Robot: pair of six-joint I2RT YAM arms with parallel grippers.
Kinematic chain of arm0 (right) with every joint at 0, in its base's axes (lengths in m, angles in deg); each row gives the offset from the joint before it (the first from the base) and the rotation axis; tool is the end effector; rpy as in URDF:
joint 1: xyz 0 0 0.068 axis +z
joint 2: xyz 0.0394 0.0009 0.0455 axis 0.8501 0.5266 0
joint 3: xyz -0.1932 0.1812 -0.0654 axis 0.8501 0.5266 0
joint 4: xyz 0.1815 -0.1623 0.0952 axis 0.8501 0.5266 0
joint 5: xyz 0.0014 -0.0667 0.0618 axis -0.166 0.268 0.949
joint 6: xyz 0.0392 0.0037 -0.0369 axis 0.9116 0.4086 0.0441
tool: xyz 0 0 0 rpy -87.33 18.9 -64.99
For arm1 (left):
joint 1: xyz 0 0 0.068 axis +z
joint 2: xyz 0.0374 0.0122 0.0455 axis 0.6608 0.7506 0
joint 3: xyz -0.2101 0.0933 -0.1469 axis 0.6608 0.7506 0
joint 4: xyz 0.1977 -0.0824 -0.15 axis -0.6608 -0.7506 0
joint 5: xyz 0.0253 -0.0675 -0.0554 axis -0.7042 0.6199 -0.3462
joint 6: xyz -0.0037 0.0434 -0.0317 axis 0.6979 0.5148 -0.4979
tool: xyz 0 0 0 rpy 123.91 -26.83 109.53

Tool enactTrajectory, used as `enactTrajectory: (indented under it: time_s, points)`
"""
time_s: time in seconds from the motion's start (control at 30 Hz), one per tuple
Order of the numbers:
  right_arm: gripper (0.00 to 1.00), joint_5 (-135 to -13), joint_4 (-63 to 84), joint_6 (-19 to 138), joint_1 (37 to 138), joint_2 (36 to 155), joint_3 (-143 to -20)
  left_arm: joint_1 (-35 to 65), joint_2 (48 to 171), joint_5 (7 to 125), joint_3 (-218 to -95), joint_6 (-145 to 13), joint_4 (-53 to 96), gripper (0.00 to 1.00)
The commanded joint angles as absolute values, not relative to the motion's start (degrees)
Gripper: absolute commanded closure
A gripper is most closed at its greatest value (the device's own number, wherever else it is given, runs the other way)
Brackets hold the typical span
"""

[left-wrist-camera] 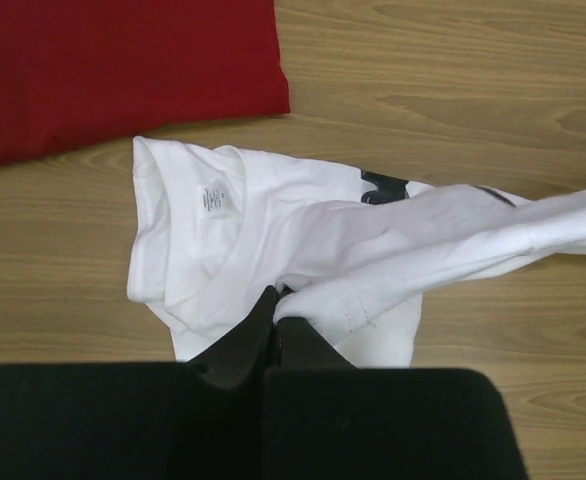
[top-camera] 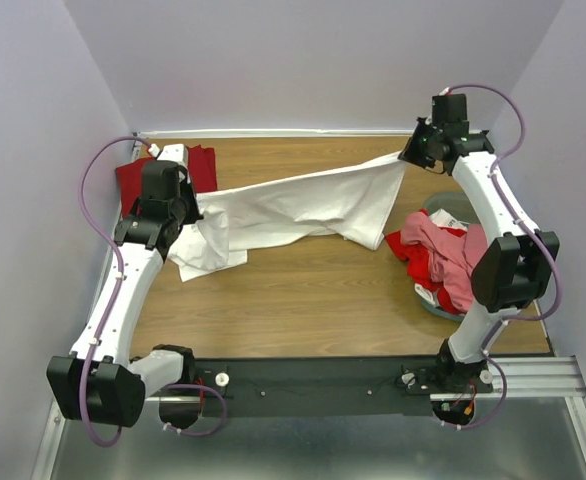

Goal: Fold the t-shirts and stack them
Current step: Flatten the tshirt out

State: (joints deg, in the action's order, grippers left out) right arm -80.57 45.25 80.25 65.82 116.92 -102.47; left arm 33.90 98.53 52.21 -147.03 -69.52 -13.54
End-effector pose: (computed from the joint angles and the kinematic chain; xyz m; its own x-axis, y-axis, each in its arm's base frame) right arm 0.4060 0.0551 0.3327 -0.6503 0.3770 -0.6595 0.1675 0.9179 0.3596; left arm 0.2422 -0.0282 0.3423 -0.5594 -0.1803 -0.8091 -0.0968 0.9836 -0.1522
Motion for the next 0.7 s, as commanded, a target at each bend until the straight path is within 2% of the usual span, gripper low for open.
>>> enactTrajectory:
  time_s: [0.0, 0.23, 0.43, 0.53, 0.67]
  points:
    - [0.99, -80.29, 50.13, 78.71, 63.41, 115.60, -105.61, 35.38, 98.42, 55.30, -147.18, -66.58, -11.54, 1.00]
    - [1.00, -81.25, 50.48, 78.45, 62.97, 112.97, -98.24, 35.38, 100.96, 64.09, -140.68, -66.31, -7.05, 1.00]
    - [0.99, -81.26, 50.39, 78.62, 62.88, 111.56, -95.59, 35.38, 101.49, 63.84, -139.70, -66.92, -4.50, 1.00]
    - [0.99, -80.65, 50.39, 78.36, 62.79, 111.47, -96.72, 35.38, 103.24, 62.79, -141.81, -66.93, -3.71, 1.00]
    - [1.00, -78.63, 50.48, 76.61, 62.79, 111.04, -101.20, 35.38, 107.54, 59.46, -152.75, -67.10, -4.49, 1.00]
